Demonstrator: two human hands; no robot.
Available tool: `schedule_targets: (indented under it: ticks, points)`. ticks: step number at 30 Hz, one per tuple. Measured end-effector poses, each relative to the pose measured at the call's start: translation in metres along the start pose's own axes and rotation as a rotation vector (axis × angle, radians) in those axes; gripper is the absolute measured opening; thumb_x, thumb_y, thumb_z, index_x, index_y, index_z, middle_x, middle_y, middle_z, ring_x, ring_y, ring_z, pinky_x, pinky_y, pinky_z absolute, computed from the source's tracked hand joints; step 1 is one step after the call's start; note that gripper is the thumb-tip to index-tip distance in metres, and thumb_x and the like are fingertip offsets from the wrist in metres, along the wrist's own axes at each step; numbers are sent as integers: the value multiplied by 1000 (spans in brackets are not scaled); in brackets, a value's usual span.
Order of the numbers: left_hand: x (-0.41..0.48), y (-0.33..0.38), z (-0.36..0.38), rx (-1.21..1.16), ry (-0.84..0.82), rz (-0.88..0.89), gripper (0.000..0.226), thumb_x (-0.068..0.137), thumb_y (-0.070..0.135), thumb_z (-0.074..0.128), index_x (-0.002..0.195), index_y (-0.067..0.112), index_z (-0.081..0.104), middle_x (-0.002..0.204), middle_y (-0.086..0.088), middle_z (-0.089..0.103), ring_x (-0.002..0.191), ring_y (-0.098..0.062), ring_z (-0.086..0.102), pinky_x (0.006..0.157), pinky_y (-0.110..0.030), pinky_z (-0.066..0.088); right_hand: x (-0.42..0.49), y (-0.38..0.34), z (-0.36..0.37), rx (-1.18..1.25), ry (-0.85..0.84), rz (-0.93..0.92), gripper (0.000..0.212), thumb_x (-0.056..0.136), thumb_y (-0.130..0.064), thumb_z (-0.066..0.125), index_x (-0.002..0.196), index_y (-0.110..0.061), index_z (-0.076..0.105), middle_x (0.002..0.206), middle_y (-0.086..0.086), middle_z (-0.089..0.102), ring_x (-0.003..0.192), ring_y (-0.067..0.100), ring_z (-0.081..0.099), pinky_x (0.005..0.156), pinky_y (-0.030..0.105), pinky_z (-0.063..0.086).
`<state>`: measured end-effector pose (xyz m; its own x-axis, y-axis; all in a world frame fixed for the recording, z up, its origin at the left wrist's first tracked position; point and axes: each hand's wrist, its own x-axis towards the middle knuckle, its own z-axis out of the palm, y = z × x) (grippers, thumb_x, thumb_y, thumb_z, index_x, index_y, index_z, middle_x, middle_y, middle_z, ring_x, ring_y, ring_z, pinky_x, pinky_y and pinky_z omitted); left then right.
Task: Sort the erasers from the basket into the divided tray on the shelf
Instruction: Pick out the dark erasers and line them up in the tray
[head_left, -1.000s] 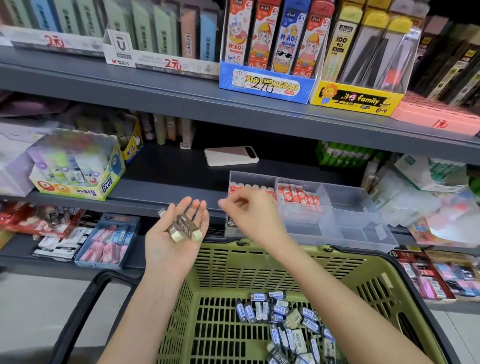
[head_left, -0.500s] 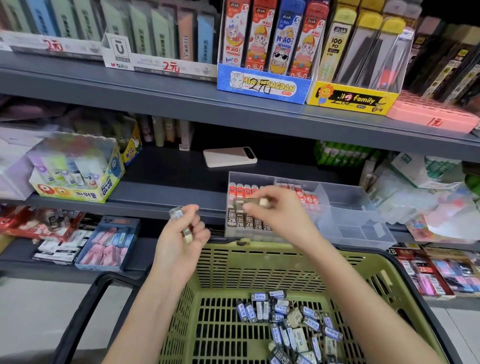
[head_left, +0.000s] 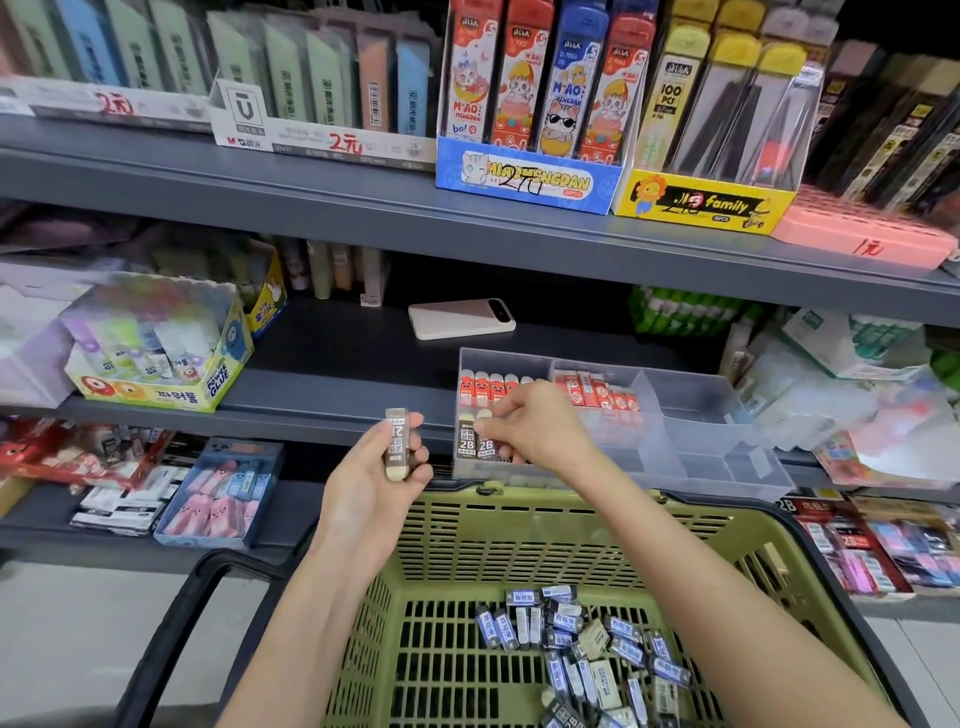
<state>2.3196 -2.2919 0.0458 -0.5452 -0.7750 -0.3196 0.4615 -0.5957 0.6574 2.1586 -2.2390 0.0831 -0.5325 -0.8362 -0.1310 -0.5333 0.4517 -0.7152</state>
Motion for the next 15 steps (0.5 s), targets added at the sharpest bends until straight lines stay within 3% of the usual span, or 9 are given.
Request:
schedule_targets:
  ticks: [2,5,9,13,15]
  points:
    - [1,0,-1,40,-38,56,26,98,20,44,106,5,65,74,-1,59,67,-10,53,62,-26,45,-1,0,3,-182,53,-50,22,82,-29,70,78,-8,70,76,2,68,75,11,59,69,22,43]
    - [-1,1,-2,67,-49,111,29,85,27,58,106,9,65,77,0,63,67,-9,55,55,-20,47,-4,3,5,-198,92,-88,29,84,-31,67,75,-4,70,63,-4,56,64,10,49,70,26,42]
    - [-6,1,-1,205,2,229,23,71,31,69,86,13,68,76,-3,68,61,-6,55,49,-15,43,-11,4,7,-99,94,-69,30,88,-23,63,114,-8,63,75,-9,53,81,10,52,90,29,47]
    - [-7,-1,1,305,25,282,34,63,43,73,80,14,67,72,-4,69,55,-4,52,47,-11,41,-24,-2,-1,-78,139,-179,24,92,-25,56,113,-16,63,83,2,70,77,13,62,82,33,51]
    - [-9,-2,3,380,-3,300,36,62,49,72,78,17,70,70,-3,68,53,-4,49,48,-10,40,-35,-9,-5,95,76,-277,22,90,-27,60,111,-22,63,84,3,70,80,15,63,77,27,51]
